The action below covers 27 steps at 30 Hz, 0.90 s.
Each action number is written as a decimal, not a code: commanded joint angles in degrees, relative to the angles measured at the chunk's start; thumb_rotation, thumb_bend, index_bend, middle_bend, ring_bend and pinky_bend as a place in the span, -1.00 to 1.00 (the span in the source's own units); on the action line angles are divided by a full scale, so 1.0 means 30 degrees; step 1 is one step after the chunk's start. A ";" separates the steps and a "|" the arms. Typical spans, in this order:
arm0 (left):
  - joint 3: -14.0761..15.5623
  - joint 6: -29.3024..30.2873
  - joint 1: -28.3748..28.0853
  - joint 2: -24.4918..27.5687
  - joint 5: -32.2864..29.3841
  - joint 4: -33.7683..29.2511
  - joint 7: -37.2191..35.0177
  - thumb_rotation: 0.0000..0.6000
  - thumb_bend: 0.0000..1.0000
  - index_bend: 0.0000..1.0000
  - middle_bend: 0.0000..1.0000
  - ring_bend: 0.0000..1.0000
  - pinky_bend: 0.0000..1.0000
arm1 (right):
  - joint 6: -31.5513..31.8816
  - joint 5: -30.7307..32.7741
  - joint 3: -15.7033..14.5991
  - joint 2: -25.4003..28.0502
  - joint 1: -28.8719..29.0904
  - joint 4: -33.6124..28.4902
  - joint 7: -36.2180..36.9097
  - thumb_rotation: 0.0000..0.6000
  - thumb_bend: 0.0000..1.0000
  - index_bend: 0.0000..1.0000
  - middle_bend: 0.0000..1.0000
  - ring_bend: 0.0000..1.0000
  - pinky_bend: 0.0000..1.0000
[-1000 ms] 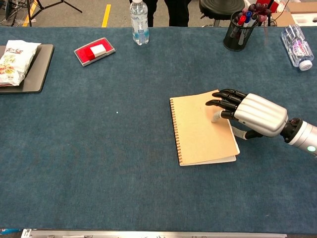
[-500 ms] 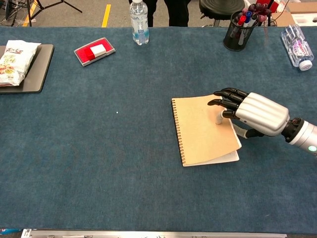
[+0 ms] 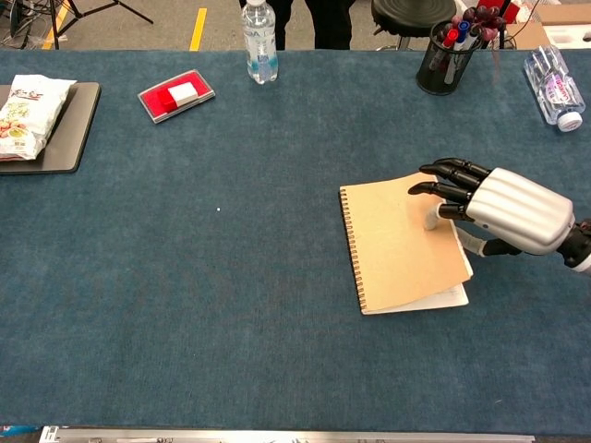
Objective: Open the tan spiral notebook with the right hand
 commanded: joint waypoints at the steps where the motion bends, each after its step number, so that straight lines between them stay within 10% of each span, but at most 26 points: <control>1: -0.0035 -0.0056 -0.0037 -0.0009 -0.0066 0.0006 0.0035 1.00 -0.78 -0.06 -0.13 -0.36 -0.09 | 0.0557 -0.0267 -0.0225 0.1061 -0.0227 -0.1211 -0.0813 1.00 0.04 0.18 -0.60 -0.92 -0.80; 18: 0.0007 -0.0073 -0.0040 -0.0124 -0.0103 -0.0006 0.0386 1.00 -0.78 -0.06 -0.13 -0.36 -0.09 | 0.0586 -0.1797 -0.1171 0.8388 -0.0594 -1.1717 -0.7219 1.00 0.07 0.19 -0.58 -0.91 -0.80; 27: 0.0046 -0.0143 -0.0043 -0.0167 -0.0136 0.0011 0.0416 1.00 -0.78 -0.05 -0.13 -0.36 -0.09 | 0.0019 -0.2174 -0.0674 0.8721 -0.0648 -1.2909 -0.7512 1.00 0.08 0.19 -0.57 -0.90 -0.80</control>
